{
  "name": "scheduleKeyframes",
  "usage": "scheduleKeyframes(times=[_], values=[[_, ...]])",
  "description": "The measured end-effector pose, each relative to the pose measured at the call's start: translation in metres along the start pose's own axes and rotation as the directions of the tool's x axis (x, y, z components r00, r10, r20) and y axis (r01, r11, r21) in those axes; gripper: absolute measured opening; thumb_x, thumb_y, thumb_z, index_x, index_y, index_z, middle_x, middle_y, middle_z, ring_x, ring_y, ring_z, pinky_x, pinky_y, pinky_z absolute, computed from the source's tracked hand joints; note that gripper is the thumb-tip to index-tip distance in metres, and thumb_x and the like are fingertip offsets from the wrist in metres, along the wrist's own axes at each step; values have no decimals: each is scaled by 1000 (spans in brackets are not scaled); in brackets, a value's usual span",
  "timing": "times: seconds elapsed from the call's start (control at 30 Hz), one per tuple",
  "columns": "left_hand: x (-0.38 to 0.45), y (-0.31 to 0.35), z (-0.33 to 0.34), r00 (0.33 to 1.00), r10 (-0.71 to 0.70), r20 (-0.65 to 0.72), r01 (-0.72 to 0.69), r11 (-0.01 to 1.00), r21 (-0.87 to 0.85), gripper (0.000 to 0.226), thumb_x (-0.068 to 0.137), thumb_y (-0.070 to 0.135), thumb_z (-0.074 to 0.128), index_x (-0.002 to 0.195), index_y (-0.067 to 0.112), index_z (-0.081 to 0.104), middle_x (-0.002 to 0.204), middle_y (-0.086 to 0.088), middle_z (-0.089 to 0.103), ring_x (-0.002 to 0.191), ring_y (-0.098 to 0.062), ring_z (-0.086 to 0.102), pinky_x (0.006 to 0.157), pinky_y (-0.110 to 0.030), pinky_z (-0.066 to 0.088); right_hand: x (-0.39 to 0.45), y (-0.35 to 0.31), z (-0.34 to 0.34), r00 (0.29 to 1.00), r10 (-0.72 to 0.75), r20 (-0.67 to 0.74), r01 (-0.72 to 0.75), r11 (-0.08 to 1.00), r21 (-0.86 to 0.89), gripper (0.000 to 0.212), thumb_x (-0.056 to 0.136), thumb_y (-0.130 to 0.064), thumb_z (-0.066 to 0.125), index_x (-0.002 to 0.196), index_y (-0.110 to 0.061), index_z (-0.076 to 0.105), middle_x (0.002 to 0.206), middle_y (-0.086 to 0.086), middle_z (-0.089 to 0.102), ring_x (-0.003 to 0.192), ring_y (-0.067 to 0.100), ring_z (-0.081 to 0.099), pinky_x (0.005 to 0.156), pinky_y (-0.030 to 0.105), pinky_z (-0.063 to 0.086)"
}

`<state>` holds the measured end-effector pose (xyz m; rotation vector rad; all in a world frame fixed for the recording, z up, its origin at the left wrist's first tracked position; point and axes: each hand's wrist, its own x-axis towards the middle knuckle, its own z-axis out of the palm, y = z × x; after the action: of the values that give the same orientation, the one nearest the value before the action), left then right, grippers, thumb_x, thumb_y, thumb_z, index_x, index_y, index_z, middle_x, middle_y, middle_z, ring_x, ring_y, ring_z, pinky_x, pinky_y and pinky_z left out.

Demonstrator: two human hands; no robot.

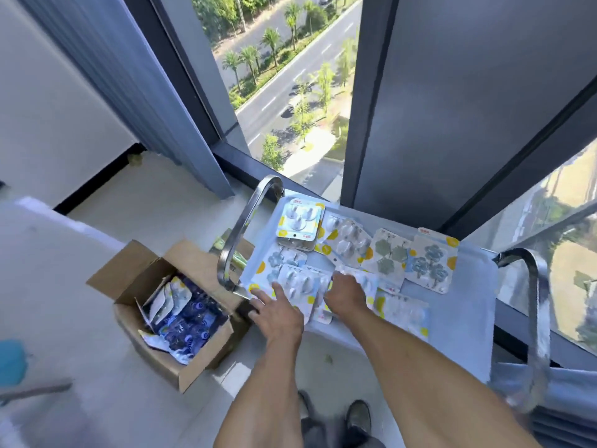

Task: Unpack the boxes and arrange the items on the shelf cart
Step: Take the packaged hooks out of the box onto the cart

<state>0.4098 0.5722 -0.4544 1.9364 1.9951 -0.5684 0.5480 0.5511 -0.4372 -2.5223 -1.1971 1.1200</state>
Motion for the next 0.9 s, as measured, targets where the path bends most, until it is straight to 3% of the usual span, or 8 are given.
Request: scheduleKeyframes(times=[0.2, 0.33, 0.43, 0.5, 0.67, 0.8, 0.9], values=[[20, -101, -3, 989, -148, 20, 149, 987, -59, 65, 89, 31, 50, 149, 25, 24, 155, -28, 13, 139, -40, 28, 105, -46, 32, -21, -89, 70, 976, -128, 175, 143, 987, -76, 27, 84, -12, 52, 110, -10, 60, 117, 15, 61, 112, 32, 59, 82, 31, 48], [51, -175, 2, 974, -220, 56, 224, 972, -76, 58, 93, 35, 48, 146, 21, 28, 156, -29, 13, 138, -39, 30, 103, -46, 35, -26, -153, 123, 942, -155, 298, 211, 963, -166, 4, 86, -12, 50, 85, -12, 54, 112, 17, 64, 107, 31, 61, 75, 30, 46], [86, -236, 9, 966, -249, 76, 255, 963, -87, 60, 94, 46, 48, 145, 22, 28, 155, -28, 16, 135, -37, 33, 101, -44, 38, -22, -202, 167, 925, -150, 350, 226, 956, -186, 21, 87, -11, 48, 103, -8, 62, 115, 17, 65, 109, 31, 61, 80, 30, 48], [116, -276, 15, 960, -262, 94, 271, 958, -96, 55, 94, 40, 51, 141, 20, 32, 152, -27, 20, 131, -35, 36, 101, -44, 40, -15, -233, 196, 926, -124, 357, 202, 961, -189, 29, 87, -11, 49, 112, -5, 63, 118, 17, 65, 111, 31, 61, 84, 31, 49], [186, -359, 43, 950, -261, 171, 286, 947, -146, 62, 87, 36, 60, 140, 16, 36, 145, -24, 31, 129, -35, 38, 98, -40, 43, 17, -301, 276, 924, -96, 371, 182, 962, -204, 14, 86, -10, 50, 93, -5, 60, 112, 23, 66, 105, 35, 63, 81, 34, 51], [230, -412, 88, 934, -272, 229, 310, 939, -146, 67, 85, 45, 63, 140, 17, 38, 145, -19, 34, 127, -32, 43, 94, -40, 43, 42, -324, 353, 910, -48, 411, 146, 967, -211, 20, 84, -16, 50, 98, -5, 59, 109, 19, 66, 104, 36, 63, 83, 38, 51], [255, -434, 119, 912, -287, 292, 341, 928, -153, 58, 85, 34, 60, 137, 15, 41, 140, -19, 39, 124, -31, 44, 94, -40, 42, 61, -330, 406, 877, -33, 479, 185, 944, -273, 27, 88, -16, 47, 107, -4, 61, 114, 18, 66, 104, 35, 63, 84, 37, 50]])
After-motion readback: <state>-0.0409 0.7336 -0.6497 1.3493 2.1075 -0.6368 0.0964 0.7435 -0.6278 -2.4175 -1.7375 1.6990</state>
